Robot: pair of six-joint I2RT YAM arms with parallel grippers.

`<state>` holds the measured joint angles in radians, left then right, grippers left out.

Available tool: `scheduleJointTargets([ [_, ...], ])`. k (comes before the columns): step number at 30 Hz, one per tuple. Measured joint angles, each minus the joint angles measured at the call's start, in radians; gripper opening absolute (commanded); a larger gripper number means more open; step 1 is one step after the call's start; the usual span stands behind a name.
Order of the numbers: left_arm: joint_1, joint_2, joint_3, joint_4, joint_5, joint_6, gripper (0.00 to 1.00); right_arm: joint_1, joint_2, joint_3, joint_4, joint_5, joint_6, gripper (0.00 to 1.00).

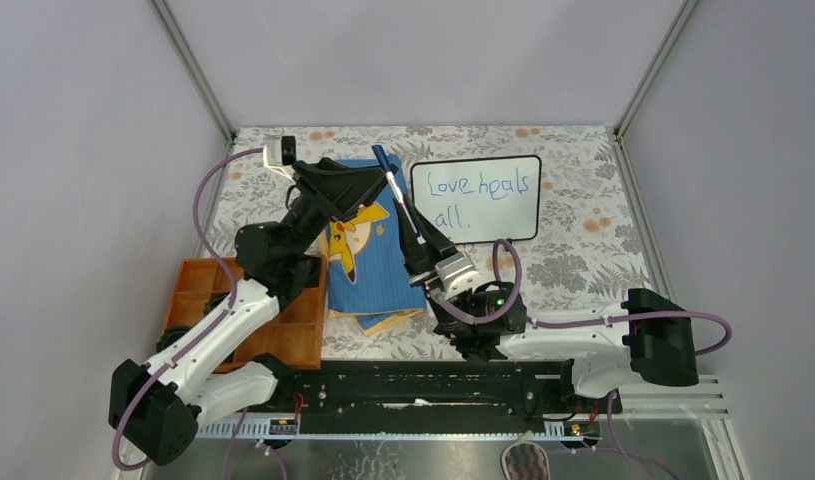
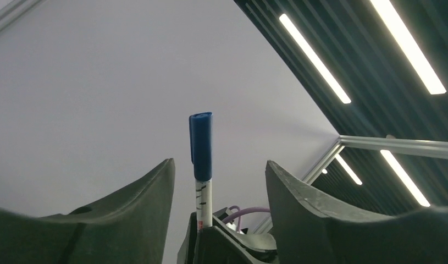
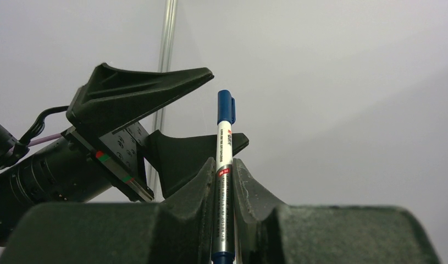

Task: Write a sentence on the whiteboard
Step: Close the whiteboard marker at the center of the board.

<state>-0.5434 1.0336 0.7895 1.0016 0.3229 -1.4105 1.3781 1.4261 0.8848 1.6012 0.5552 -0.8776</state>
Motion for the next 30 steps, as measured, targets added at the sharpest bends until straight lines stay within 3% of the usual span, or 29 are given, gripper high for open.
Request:
scheduleJointTargets([
  [7, 0.0, -0.023, 0.004, -0.063, -0.008, 0.045, 0.77, 0.0, -0.035, -0.032, -0.027, 0.0, 0.049, 0.0],
  [14, 0.002, -0.024, 0.04, -0.138, -0.036, 0.089, 0.68, -0.001, -0.108, -0.07, -0.058, 0.0, 0.121, 0.0],
  [30, 0.006, 0.002, 0.078, -0.158, -0.043, 0.104, 0.63, -0.001, -0.134, -0.094, -0.118, 0.0, 0.184, 0.0],
])
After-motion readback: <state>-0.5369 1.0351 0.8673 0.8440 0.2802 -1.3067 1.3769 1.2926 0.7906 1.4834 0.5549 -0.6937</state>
